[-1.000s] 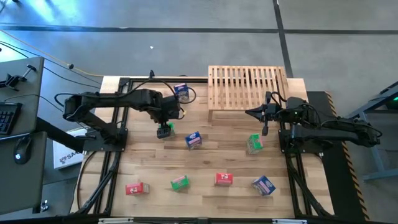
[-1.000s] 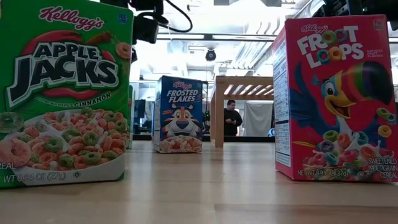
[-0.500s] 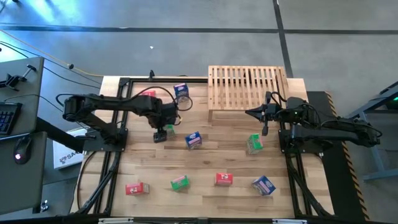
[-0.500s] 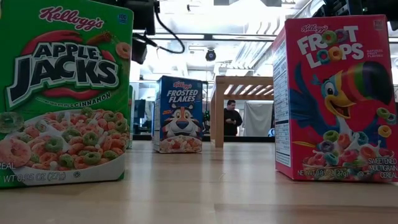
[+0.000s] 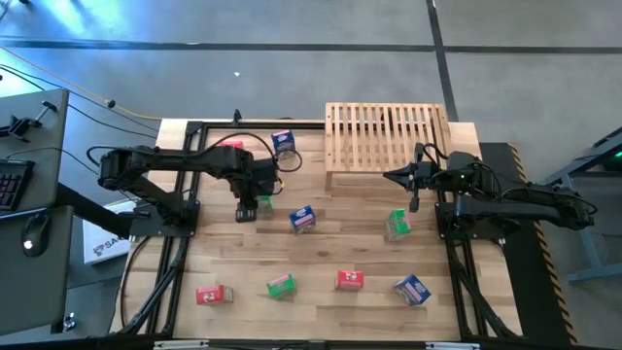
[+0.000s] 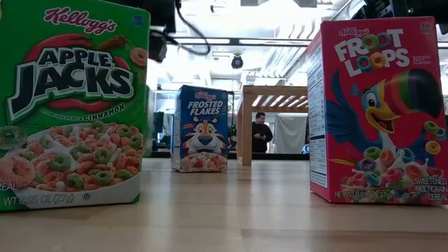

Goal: Stack cereal on shelf
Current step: Put the top left green cereal box on the shelf

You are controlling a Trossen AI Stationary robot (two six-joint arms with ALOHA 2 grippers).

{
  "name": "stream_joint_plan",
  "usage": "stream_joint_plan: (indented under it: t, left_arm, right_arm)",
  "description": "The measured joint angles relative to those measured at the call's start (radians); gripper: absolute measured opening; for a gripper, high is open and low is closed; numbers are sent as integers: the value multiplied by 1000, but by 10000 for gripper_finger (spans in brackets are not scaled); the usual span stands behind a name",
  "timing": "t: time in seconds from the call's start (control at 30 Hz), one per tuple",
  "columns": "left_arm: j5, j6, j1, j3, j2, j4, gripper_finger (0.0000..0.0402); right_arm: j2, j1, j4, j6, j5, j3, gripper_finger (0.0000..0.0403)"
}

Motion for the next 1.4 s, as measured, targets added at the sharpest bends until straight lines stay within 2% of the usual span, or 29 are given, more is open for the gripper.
stream_joint_plan:
  t: [0.23, 0.47, 0.63, 0.9, 1.03, 1.4]
  left_arm:
    - [-3, 92, 76, 245, 0, -134, 134]
    - [-9, 152, 171, 624, 72, -260, 134]
    - [-3, 200, 200, 872, 186, -267, 134]
    - [2, 260, 209, 1143, 421, -275, 133]
    - [5, 278, 208, 1230, 525, -258, 133]
    - [17, 307, 205, 1218, 610, -223, 133]
  right_arm:
    - [0, 0, 0, 0, 0, 0, 0]
    - [0, 0, 0, 0, 0, 0, 0]
    - [0, 0, 0, 0, 0, 0, 0]
    - [0, 0, 0, 0, 0, 0, 0]
    - [0, 0, 0, 0, 0, 0, 0]
    - [0, 0, -1, 0, 0, 0, 0]
